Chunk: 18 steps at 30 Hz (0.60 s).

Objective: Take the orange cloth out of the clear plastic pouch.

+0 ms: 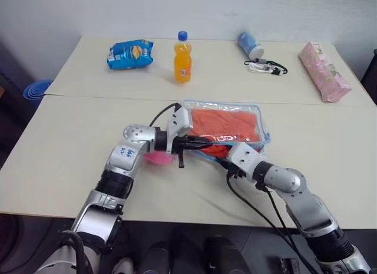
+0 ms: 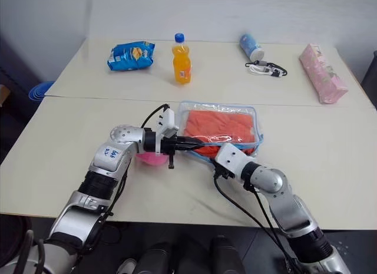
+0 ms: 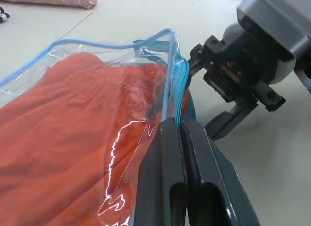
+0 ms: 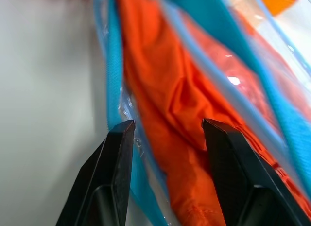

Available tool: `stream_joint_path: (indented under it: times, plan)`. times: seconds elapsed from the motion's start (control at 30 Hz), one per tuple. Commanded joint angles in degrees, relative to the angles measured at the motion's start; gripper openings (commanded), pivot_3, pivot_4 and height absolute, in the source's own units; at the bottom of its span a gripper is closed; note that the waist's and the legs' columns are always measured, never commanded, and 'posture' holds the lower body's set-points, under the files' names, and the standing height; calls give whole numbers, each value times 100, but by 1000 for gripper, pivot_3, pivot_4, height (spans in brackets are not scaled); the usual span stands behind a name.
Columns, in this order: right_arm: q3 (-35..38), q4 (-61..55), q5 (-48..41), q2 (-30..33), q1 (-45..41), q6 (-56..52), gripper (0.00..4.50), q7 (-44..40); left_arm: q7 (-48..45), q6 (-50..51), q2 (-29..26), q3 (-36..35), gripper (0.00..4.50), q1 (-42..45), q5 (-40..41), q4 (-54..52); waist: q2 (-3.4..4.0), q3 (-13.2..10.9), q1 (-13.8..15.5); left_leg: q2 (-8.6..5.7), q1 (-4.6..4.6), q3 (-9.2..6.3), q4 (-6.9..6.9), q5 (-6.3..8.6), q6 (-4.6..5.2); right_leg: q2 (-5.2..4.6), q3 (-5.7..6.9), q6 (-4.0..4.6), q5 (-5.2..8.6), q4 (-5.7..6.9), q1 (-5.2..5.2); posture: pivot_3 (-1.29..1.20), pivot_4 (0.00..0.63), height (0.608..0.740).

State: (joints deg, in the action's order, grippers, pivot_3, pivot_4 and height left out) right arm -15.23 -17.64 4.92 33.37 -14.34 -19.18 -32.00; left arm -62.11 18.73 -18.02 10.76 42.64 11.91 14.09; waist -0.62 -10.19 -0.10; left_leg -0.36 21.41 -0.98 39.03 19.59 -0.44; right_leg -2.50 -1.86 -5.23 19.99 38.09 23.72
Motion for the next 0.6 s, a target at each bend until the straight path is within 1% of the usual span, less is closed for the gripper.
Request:
stream_joint_path:
  times: [0.03, 0.3, 0.6]
  plan:
    - [-50, -22, 261, 68, -124, 211, 2285, -69, 4, -63, 20, -16, 0, 71, 78, -106, 0, 0, 0, 0, 0, 0, 0, 0, 0, 0, 0, 0, 0, 0, 0, 0, 150, 740]
    - [-268, 339, 1097, -20, -420, 422, 2285, 190, -1, -29, 58, -13, 0, 80, 103, -103, 0, 0, -2, 0, 0, 1, 3, 0, 0, -1, -1, 0, 0, 1, 0, 0, 150, 740]
    - [-465, 668, 1659, -273, -649, 312, 2285, 205, 5, -37, 109, -35, 0, 110, 115, -40, 0, 0, -14, 0, -2, 1, 5, -1, -1, 0, -1, 0, 0, 8, 0, 0, 150, 740]
